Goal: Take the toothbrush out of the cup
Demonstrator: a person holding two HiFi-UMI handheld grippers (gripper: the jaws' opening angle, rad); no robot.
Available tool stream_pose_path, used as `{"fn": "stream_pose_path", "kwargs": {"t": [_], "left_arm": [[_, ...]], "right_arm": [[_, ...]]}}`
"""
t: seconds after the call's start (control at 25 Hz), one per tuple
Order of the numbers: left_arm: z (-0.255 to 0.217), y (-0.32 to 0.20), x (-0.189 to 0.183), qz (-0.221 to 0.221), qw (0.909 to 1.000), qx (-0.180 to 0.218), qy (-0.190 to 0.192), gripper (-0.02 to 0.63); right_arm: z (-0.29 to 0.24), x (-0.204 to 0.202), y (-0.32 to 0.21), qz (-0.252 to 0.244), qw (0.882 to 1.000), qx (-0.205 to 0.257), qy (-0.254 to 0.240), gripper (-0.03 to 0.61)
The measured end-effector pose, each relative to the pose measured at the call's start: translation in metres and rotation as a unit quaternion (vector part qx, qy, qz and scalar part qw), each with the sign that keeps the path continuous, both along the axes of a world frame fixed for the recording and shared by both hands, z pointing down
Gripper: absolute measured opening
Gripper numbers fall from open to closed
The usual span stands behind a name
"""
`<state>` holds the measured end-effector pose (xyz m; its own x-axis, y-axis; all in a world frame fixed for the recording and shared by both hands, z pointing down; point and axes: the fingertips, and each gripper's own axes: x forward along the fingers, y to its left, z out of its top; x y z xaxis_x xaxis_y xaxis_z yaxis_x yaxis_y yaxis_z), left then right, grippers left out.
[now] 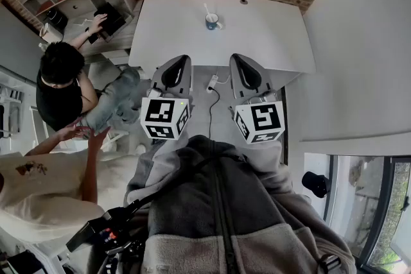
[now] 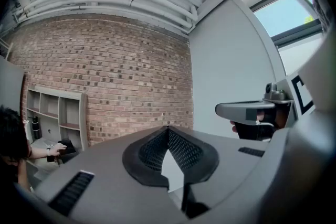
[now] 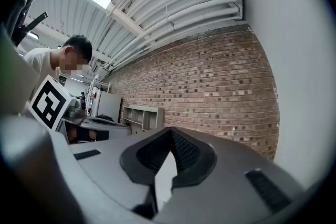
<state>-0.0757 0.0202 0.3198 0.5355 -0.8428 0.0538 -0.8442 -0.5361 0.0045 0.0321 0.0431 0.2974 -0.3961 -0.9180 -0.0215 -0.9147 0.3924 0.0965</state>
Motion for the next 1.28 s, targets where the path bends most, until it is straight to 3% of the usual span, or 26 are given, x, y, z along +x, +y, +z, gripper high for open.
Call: {"fn": "stream_pose_path", "kwargs": {"t": [0.92,1.28], "left_arm": [[0.019,0.004,-0.007,-0.004,0.9997,-0.023,-0.001,0.003],[0.036,0.015,-0.018,-0.02,0.9981,-0.059,0.0,0.003]], "right_arm": [[0.022,0.021,0.002,0.025,0.999,-0.029,-0.012,0.002],[0.041,0.04,0.013,0.044,0.997,-0.068,-0.018,0.002]]}}
